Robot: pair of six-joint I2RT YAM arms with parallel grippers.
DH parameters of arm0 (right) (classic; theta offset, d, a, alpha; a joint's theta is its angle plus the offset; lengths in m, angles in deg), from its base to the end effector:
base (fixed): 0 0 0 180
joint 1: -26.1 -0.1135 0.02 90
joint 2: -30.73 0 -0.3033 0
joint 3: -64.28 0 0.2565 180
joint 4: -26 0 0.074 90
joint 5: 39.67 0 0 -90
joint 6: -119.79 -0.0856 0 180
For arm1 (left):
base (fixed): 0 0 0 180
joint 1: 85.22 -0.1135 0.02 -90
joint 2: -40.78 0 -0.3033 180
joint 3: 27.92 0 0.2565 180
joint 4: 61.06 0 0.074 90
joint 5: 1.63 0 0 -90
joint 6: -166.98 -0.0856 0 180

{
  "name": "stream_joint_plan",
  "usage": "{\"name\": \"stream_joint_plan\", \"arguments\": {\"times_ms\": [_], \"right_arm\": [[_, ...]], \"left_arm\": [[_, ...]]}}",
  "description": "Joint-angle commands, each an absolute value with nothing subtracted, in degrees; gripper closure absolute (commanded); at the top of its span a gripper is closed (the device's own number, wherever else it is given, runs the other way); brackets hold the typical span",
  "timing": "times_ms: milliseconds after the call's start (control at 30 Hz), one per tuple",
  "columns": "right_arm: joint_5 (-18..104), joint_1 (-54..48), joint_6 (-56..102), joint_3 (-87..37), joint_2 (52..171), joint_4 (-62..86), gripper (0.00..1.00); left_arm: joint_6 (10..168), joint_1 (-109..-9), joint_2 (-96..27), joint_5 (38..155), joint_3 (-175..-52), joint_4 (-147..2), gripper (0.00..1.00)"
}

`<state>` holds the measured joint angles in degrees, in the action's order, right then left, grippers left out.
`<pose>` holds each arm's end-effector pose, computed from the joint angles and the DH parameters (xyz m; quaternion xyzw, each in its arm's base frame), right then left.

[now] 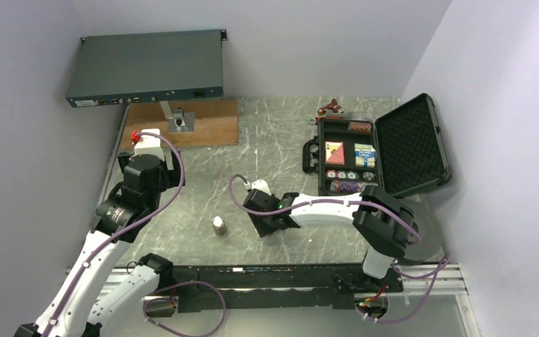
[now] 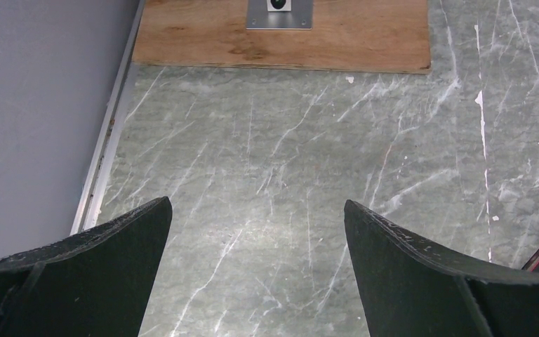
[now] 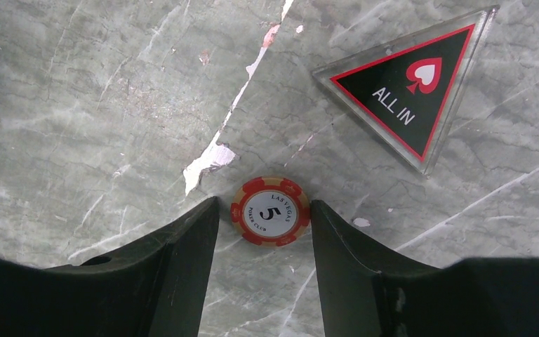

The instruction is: Pack up texas hold em set

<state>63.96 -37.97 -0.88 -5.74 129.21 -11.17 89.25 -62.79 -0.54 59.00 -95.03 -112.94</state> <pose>0.1734 0.3105 0.1481 -0.2549 0.9368 0.0756 0.2273 0.1608 -0.0210 0.3600 -0.0610 0.8294 0.0526 0.5528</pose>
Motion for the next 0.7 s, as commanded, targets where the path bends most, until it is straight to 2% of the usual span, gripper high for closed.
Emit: {"name": "stream_joint_plan", "arguments": {"times_ms": [0,367,667], "right_arm": [[61.28,-39.03,-0.49,-1.8,130.88,-17.06,0.46],[60.11,-39.03,0.88,-1.95,130.69,-17.68,0.49],[60.3,-39.02,0.87,-0.97,132.08,-17.38,0.65]], "left_arm": [[88.52,-63.08,0.33,59.07,-94.63,-110.63,0.01],[88.58,-63.34,0.44,59.38,-94.62,-110.62,0.01],[88.54,-63.42,0.83,59.51,-94.44,-110.41,0.0]]}}
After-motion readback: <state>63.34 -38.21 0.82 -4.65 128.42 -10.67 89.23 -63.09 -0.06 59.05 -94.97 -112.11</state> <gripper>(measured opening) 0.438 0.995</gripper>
